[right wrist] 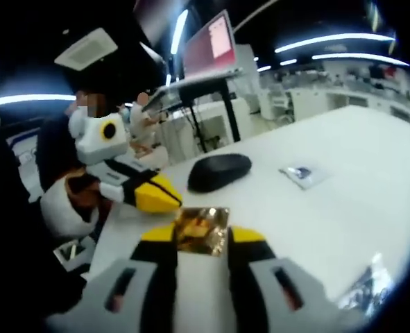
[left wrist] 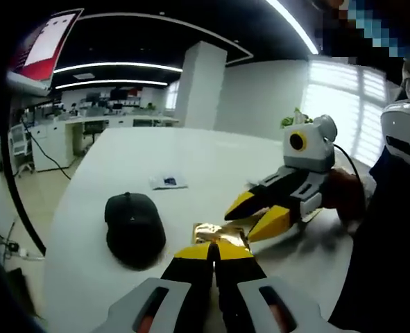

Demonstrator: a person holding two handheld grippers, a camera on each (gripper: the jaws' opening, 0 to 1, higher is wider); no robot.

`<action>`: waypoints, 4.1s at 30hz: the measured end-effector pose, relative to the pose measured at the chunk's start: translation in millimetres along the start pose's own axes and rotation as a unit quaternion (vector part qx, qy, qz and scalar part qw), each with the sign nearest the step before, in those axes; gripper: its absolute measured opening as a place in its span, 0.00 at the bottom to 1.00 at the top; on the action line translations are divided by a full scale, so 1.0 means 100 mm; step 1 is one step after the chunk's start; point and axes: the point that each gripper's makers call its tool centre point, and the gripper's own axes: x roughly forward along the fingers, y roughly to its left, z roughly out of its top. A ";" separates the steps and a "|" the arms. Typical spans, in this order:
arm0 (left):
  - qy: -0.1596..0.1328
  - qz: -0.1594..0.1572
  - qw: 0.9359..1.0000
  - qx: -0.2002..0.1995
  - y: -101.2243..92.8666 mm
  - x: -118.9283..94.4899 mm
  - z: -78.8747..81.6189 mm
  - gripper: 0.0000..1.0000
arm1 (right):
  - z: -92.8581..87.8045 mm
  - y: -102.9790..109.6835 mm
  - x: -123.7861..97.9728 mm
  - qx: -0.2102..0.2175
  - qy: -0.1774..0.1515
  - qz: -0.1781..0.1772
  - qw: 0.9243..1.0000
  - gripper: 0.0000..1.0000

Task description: Arrange the skincare products in the storage area until every visible bottle or jar stands upright without overlapping.

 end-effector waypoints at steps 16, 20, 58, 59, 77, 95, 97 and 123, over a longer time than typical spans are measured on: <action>0.050 -0.008 0.998 -0.033 -0.03 0.03 -0.19 0.00 | -0.04 0.07 0.04 -0.010 0.018 0.010 1.000 0.36; 0.047 -0.014 0.998 -0.034 -0.04 0.03 -0.18 0.00 | -0.04 0.07 0.09 -0.013 0.020 0.010 1.000 0.36; -0.040 -0.031 0.998 -0.047 -0.07 -0.03 0.01 0.02 | -0.01 0.12 -0.14 0.221 -0.052 0.061 0.972 0.00; -0.042 -0.030 0.998 -0.046 -0.07 -0.03 0.01 0.03 | -0.01 0.12 -0.16 0.223 -0.054 0.061 0.971 0.00; -0.046 -0.032 0.998 -0.040 -0.14 0.03 0.01 0.11 | 0.04 0.17 -0.39 0.217 -0.089 0.057 0.970 0.00; -0.070 -0.073 0.995 -0.025 -0.30 0.15 0.14 0.00 | -0.15 0.16 -0.56 0.203 -0.062 0.019 0.977 0.00; -0.068 -0.077 0.994 -0.021 -0.32 0.17 0.15 0.00 | -0.18 0.14 -0.58 0.197 -0.056 0.006 0.979 0.00; -0.030 -0.145 0.989 -0.004 -0.62 0.60 0.22 0.00 | -0.40 -0.10 -0.91 0.167 -0.041 -0.072 0.982 0.00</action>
